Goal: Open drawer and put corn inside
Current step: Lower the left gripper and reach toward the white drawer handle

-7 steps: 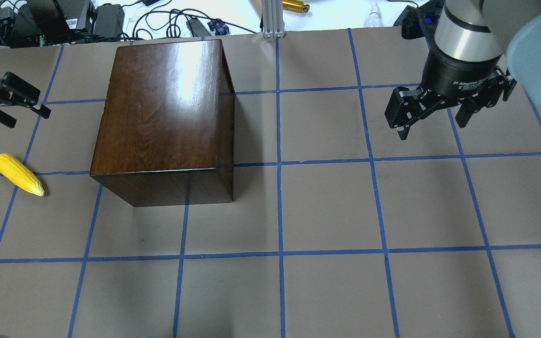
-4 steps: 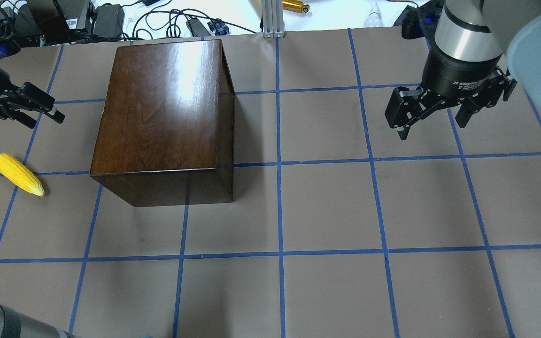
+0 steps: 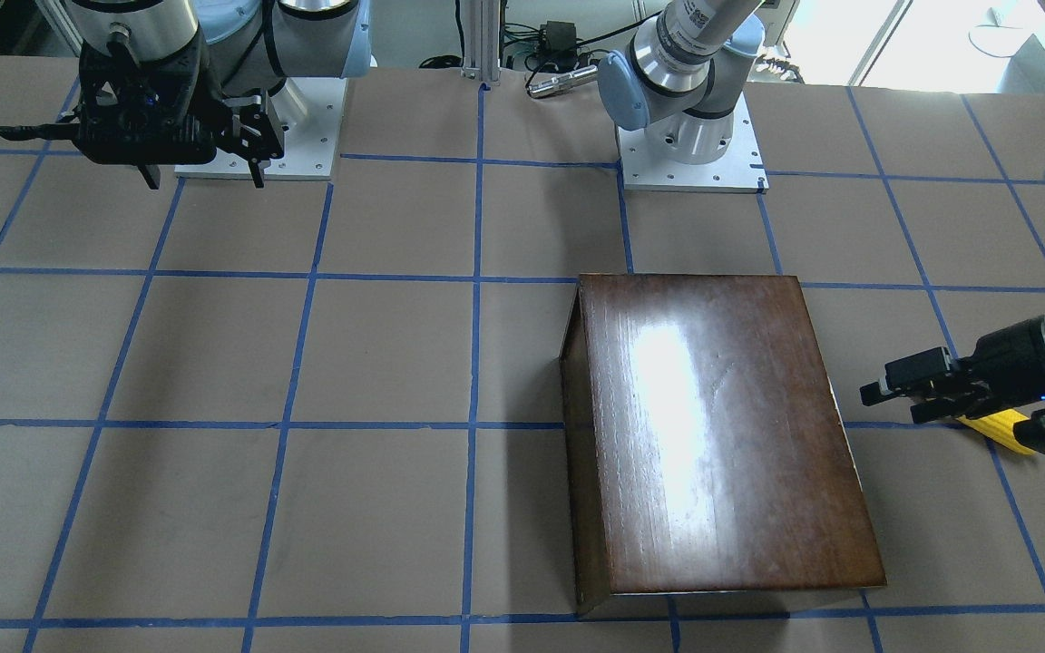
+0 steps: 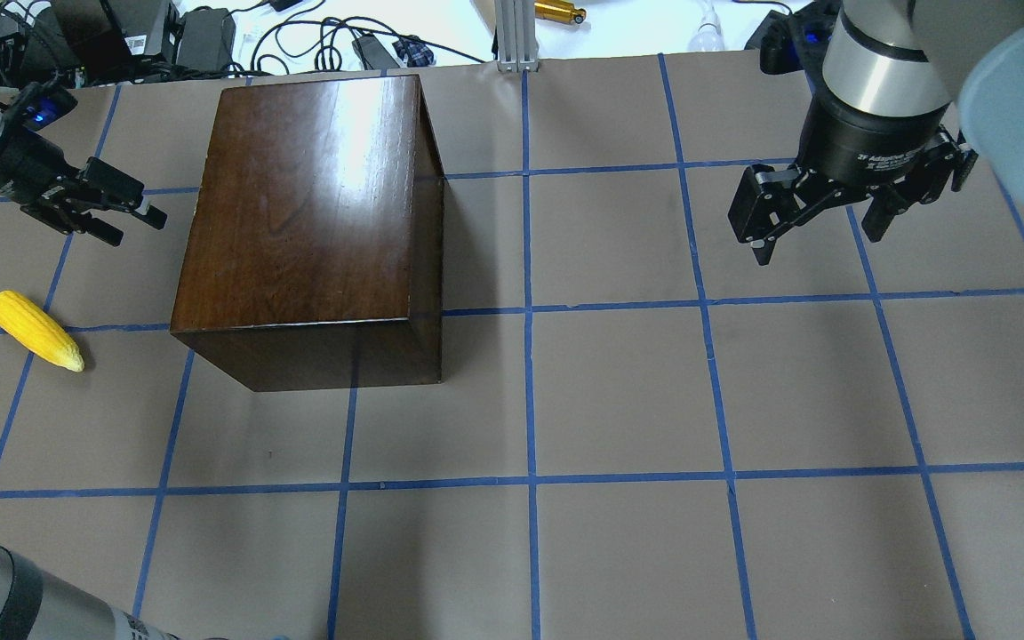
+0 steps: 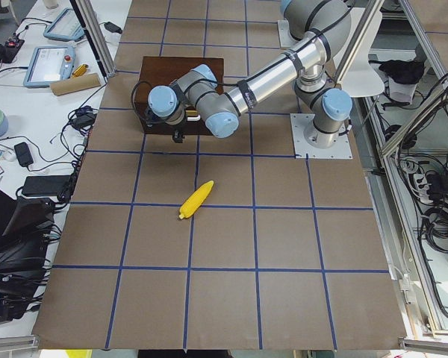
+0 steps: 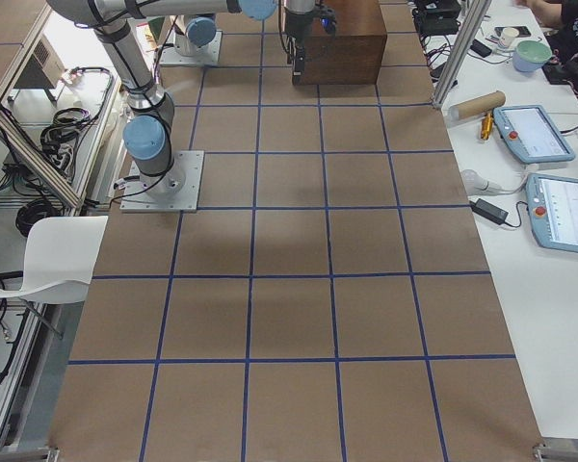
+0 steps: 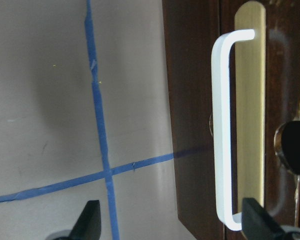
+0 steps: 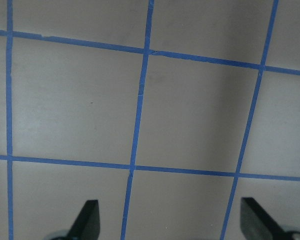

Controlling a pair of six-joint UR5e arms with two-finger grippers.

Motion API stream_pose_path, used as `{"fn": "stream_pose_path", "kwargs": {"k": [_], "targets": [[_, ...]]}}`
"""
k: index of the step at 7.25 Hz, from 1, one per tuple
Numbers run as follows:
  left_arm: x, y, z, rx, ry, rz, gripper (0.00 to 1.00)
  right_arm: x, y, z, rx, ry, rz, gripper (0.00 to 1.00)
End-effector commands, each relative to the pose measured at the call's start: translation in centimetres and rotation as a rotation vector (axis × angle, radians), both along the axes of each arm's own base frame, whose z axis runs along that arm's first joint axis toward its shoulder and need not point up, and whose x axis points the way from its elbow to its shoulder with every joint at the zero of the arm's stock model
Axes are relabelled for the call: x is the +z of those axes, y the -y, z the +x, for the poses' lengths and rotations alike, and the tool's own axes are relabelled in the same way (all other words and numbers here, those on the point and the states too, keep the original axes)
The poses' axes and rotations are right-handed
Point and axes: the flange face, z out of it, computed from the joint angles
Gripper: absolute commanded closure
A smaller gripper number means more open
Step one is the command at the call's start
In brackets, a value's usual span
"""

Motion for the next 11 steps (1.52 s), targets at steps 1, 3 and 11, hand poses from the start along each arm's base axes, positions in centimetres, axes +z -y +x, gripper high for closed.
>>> {"fn": "stream_pose_path", "kwargs": {"k": [1, 3, 11], "targets": [[-1.5, 0.2, -0.9, 0.001, -0.032, 0.019, 0.00, 0.0, 0.0, 0.0, 0.000, 0.001, -0.001, 0.00], [-2.4, 0.2, -1.9, -0.012, -0.035, 0.030, 0.00, 0.0, 0.0, 0.0, 0.000, 0.001, -0.001, 0.00], [-5.6, 0.9, -1.5, -0.011, -0.052, 0.060, 0.00, 0.0, 0.0, 0.0, 0.000, 0.001, 0.001, 0.00]]}}
